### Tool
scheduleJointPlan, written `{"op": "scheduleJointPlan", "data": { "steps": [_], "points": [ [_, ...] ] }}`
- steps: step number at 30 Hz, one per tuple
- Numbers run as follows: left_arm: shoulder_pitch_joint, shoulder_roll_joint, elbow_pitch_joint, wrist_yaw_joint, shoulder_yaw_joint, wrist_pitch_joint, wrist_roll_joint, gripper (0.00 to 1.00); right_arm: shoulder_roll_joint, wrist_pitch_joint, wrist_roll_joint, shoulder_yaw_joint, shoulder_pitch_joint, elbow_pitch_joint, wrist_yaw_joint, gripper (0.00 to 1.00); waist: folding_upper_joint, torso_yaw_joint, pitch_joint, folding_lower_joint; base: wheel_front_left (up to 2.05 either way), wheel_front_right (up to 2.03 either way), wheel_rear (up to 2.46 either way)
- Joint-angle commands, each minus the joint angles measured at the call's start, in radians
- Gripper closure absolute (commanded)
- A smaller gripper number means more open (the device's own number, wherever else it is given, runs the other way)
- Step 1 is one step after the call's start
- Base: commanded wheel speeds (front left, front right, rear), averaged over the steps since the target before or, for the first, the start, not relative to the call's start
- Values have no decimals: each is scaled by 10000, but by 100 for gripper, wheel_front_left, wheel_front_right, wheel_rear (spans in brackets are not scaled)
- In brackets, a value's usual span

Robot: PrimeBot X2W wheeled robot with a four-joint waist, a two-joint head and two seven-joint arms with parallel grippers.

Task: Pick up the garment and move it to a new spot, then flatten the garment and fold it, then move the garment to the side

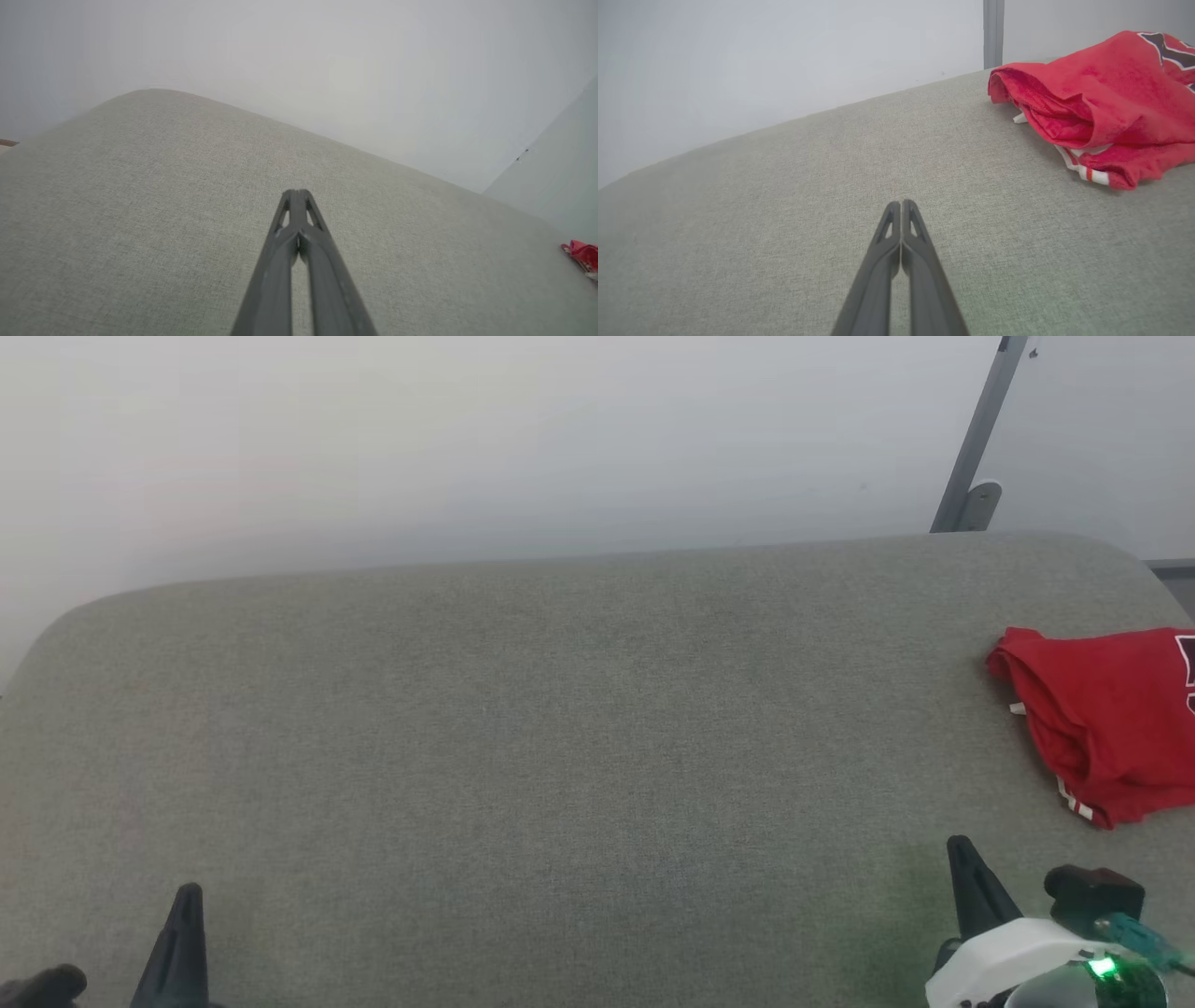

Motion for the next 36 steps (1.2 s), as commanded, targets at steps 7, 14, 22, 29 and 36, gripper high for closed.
{"op": "scheduleJointPlan", "data": {
  "steps": [7, 14, 22, 29, 36],
  "points": [
    [-517, -89, -63, -4, 0, 357, -1170, 100, 15, 311, 1525, -40, -242, -447, 2, 100, -1, 37, 17, 0, 0, 0, 0],
    [-736, -278, 0, -6, -37, 643, -2070, 100, 47, 585, 2706, -70, -265, -639, 2, 100, -1, 73, 33, 0, 0, 0, 0],
    [-938, -456, 61, -7, -71, 910, -2918, 100, 76, 845, 3795, -104, -292, -803, 2, 100, -1, 109, 48, 0, 0, 0, 0],
    [-1125, -621, 117, -9, -101, 1169, -3700, 100, 104, 1094, 4797, -136, -318, -958, 2, 100, -1, 145, 64, 0, 0, 0, 0],
    [-1299, -776, 169, -10, -130, 1392, -4407, 100, 131, 1327, 5737, -169, -335, -1094, 2, 100, -1, 180, 80, 0, 0, 0, 0]
  ]
}}
